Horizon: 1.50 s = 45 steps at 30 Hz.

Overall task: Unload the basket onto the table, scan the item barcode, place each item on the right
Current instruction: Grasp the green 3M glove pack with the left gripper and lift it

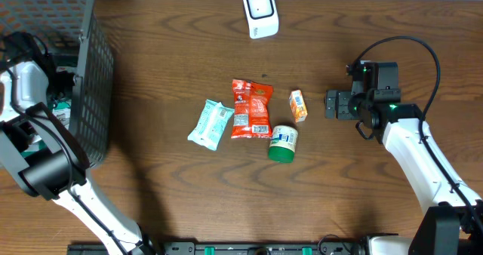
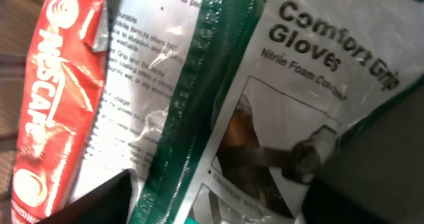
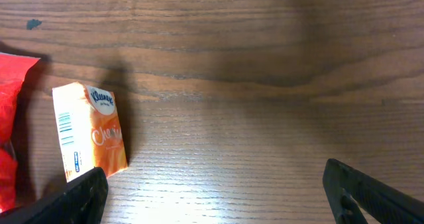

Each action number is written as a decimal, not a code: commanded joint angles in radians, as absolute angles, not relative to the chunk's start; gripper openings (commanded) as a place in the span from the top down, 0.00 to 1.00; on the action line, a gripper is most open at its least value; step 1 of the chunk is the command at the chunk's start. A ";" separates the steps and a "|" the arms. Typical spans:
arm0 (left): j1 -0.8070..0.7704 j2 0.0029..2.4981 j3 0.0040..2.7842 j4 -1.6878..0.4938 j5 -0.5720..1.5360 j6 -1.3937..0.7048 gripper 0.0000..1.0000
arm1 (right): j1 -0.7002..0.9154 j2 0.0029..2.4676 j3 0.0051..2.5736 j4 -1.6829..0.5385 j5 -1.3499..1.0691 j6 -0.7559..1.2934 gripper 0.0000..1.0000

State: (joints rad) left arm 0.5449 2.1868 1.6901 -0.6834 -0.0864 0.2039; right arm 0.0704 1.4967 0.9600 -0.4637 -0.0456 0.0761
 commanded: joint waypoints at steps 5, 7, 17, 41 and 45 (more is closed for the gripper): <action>0.586 2.243 1.628 -0.706 -0.113 0.205 0.60 | 0.066 1.491 0.968 -0.465 -0.043 0.081 0.01; 0.585 2.228 1.629 -0.717 -0.112 0.204 0.81 | 0.066 1.491 0.968 -0.465 -0.043 0.081 0.01; 0.548 1.922 1.630 -0.710 0.000 0.091 0.93 | 0.066 1.491 0.968 -0.465 -0.043 0.081 0.01; 0.176 0.987 1.630 -0.735 0.019 -0.202 0.93 | 0.066 1.491 0.968 -0.465 -0.043 0.081 0.01; -0.009 1.007 1.624 -0.912 0.019 -0.297 0.93 | 0.066 1.491 0.968 -0.465 -0.043 0.081 0.01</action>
